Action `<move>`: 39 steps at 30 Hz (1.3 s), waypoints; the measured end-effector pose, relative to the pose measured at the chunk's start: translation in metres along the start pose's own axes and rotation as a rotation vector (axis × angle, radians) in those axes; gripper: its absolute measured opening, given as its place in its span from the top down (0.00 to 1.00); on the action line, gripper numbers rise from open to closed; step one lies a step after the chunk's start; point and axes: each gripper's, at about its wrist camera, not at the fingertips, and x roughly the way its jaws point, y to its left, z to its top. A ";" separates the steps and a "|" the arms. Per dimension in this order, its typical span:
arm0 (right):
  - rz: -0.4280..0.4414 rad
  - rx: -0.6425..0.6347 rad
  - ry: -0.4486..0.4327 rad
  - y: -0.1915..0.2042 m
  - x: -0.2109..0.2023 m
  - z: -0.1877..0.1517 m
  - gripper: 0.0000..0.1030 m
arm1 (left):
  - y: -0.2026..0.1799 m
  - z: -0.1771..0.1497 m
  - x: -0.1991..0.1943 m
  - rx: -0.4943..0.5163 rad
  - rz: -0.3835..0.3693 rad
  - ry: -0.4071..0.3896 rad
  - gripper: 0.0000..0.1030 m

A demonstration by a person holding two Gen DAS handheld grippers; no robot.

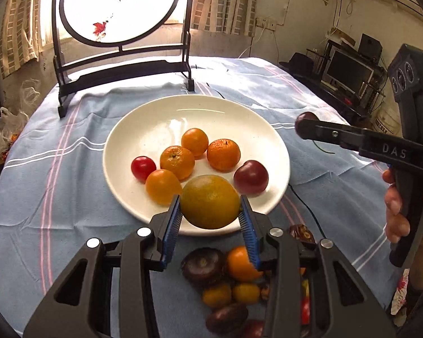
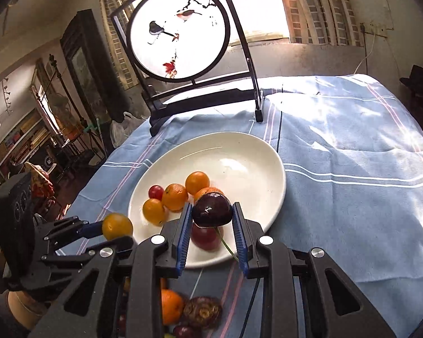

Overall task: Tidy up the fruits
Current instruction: 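Lower the yellow tomato and dark plum onto the plate and open both grippers, then grasp a dark red plum with the left gripper while the right gripper grasps a brown date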

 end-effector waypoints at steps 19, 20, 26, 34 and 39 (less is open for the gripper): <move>0.008 0.010 -0.025 0.007 -0.063 -0.108 0.51 | -0.029 -0.098 -0.076 0.118 -0.034 -0.011 0.40; 0.005 0.017 -0.035 0.007 -0.068 -0.117 0.51 | -0.033 -0.106 -0.077 0.121 -0.030 -0.009 0.40; -0.008 0.035 -0.072 0.003 -0.081 -0.146 0.51 | -0.045 -0.128 -0.060 0.125 -0.009 0.027 0.58; 0.016 0.023 -0.106 0.003 -0.084 -0.147 0.51 | -0.051 -0.127 -0.052 0.128 0.006 0.008 0.62; 0.046 0.054 -0.108 -0.004 -0.084 -0.147 0.51 | -0.043 -0.127 -0.047 0.111 0.033 -0.004 0.40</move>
